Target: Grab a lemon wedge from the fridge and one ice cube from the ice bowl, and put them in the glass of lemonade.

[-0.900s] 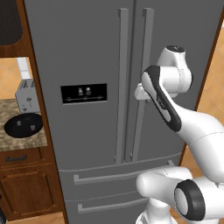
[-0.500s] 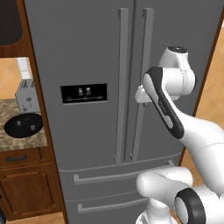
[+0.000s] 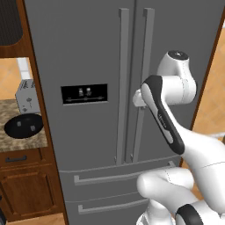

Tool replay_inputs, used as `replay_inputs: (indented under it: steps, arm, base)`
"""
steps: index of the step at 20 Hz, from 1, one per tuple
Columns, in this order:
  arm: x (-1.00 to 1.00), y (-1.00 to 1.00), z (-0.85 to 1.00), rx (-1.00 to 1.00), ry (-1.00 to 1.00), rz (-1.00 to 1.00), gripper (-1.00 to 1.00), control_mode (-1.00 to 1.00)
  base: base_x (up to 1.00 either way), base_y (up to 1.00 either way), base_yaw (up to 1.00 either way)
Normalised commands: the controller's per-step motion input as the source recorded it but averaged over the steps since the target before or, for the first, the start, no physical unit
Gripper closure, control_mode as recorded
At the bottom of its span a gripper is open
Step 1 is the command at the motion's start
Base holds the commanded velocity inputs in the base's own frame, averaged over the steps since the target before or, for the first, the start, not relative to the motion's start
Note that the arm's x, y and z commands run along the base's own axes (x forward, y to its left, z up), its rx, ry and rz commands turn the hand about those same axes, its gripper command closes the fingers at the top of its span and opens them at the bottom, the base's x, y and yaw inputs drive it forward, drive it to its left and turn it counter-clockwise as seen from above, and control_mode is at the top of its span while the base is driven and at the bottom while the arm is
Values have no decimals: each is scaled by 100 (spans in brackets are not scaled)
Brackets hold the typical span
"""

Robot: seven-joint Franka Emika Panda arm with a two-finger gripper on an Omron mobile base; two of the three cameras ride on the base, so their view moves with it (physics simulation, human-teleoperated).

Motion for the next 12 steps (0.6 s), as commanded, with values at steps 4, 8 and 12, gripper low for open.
replay_inputs:
  steps: [4,8,12]
  arm:
    - [-3,2,0,0,-13,-9,-100,-100]
    - [1,14,0,0,-5,-17,-100,-100]
    - [2,3,0,0,0,-5,-100,-100]
  base:
    - [0,0,0]
    - [0,0,0]
    - [0,0,0]
